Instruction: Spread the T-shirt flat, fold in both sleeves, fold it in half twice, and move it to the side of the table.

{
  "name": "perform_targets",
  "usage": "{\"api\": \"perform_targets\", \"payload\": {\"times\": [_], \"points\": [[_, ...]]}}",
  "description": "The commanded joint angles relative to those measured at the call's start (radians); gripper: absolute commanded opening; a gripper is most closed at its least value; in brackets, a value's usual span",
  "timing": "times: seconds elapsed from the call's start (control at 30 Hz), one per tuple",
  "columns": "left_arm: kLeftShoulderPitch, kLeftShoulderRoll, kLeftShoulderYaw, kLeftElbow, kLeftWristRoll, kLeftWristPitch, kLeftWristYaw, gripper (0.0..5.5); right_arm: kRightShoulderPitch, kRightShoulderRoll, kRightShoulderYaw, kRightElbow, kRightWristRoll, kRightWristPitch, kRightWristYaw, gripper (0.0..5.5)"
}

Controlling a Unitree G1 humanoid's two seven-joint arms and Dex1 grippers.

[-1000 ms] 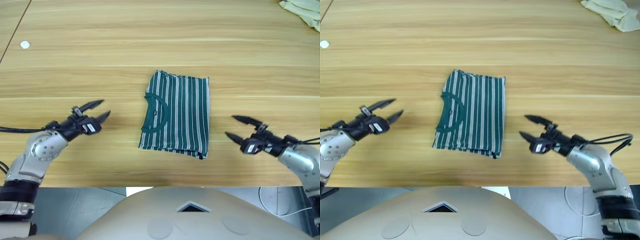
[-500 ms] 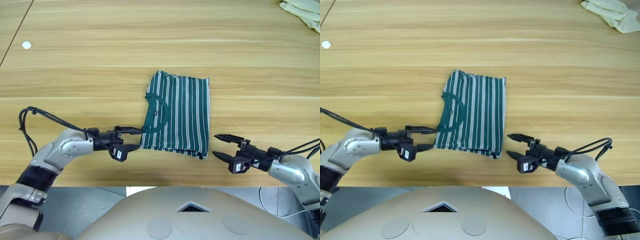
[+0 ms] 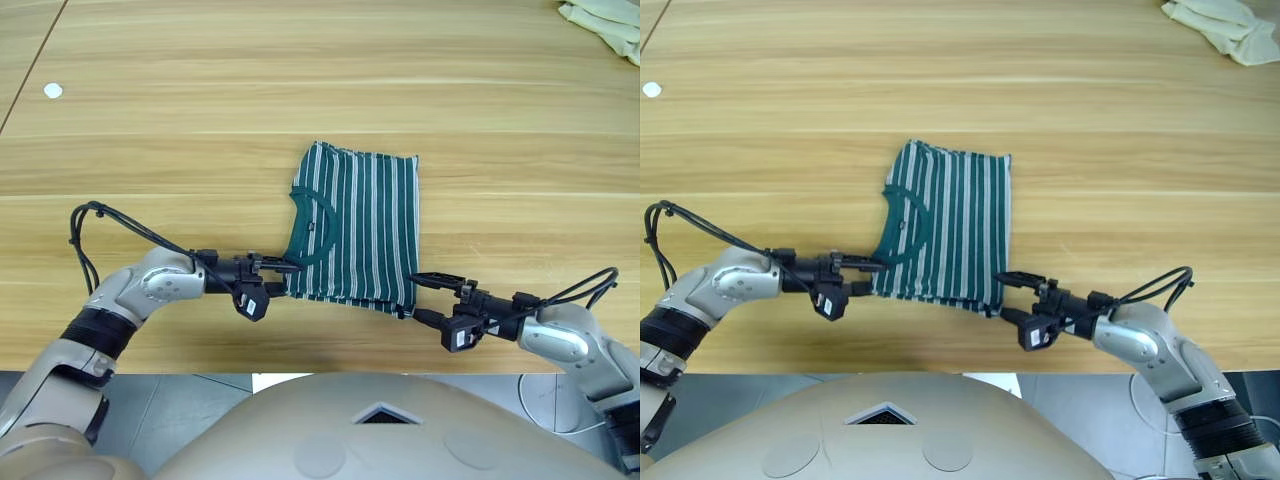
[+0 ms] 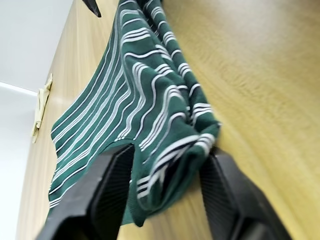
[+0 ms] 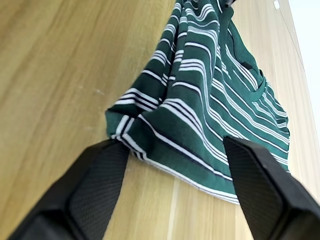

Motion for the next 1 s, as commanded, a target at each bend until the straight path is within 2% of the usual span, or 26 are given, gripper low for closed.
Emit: {"api": "perform_targets", "payload": {"times": [0.03, 0.23, 0.33, 0.5, 0.77, 1.0], "points": [[0.040, 0.005, -0.067, 0.055, 0.072, 0.031, -0.062, 1.43, -0.018, -0.013, 0.041, 0.039, -0.021, -0.011, 0.028, 3.05], [0.021, -0.014, -0.077, 0.101, 0.077, 0.032, -0.042, 0.40, -0.041, -0.013, 0.076, 0.070, -0.018, -0.042, 0.024, 1.84], [0.012, -0.026, -0.080, 0.126, 0.080, 0.030, -0.034, 0.17, -0.058, -0.005, 0.088, 0.088, -0.013, -0.055, 0.016, 1.31], [0.007, -0.036, -0.081, 0.168, 0.070, 0.020, -0.029, 0.13, -0.071, 0.009, 0.081, 0.105, -0.001, -0.062, -0.012, 0.31], [0.097, -0.095, -0.104, 0.111, -0.009, 0.009, -0.007, 0.13, -0.021, -0.014, -0.016, 0.073, 0.053, -0.058, -0.061, 0.18], [0.243, -0.070, -0.013, -0.069, -0.040, 0.106, 0.074, 0.13, 0.092, -0.023, -0.085, -0.001, 0.123, -0.025, -0.050, 0.16]]}}
